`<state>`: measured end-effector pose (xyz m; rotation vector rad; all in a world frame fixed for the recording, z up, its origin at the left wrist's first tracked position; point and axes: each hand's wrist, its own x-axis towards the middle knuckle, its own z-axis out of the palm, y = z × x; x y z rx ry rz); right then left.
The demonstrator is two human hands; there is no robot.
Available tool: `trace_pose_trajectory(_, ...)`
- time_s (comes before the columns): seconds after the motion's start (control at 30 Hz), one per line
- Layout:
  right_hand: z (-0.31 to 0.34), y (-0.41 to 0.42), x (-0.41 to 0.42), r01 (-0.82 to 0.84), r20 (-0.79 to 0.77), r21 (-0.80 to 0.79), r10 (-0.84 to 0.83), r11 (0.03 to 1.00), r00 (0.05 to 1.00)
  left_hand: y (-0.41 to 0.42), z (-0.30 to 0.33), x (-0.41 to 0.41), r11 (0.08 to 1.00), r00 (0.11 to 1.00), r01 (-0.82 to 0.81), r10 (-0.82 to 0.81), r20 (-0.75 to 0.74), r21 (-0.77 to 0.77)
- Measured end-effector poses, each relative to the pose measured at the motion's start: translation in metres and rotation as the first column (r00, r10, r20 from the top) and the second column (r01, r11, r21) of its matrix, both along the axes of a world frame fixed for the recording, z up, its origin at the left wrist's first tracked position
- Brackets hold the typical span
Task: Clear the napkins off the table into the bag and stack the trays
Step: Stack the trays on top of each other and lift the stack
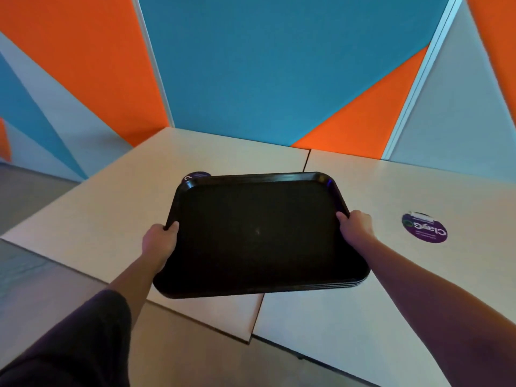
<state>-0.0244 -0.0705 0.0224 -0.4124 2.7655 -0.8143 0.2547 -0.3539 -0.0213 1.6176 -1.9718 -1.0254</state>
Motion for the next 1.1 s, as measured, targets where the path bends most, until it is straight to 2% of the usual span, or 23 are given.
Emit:
trace_pose_trajectory(0.3, -0.018, -0.146, 0.071, 0.045, 0.018, -0.081, -0.044, 0.996, 0.999, -0.15, 0.019, 0.077, 1.0, 0.999, -0.002, 0.002, -0.036, 0.005)
trace_pose_trajectory(0.5, -0.028, -0.223, 0.102, 0.101, 0.027, -0.086, -0.099, 0.991, 0.995, -0.242, 0.036, 0.094, 0.999, 0.999, 0.043, -0.044, -0.019, -0.022)
trace_pose_trajectory(0.9, -0.045, -0.377, 0.063, 0.144, -0.001, -0.061, -0.145, 0.988, 0.989, -0.397, 0.012, 0.053, 0.998, 0.998, 0.054, -0.055, -0.018, -0.039)
trace_pose_trajectory(1.1, -0.047, -0.436, 0.047, 0.191, 0.012, -0.037, -0.191, 0.981, 0.982, -0.466, 0.015, 0.023, 0.992, 0.993, 0.115, -0.114, 0.007, -0.055)
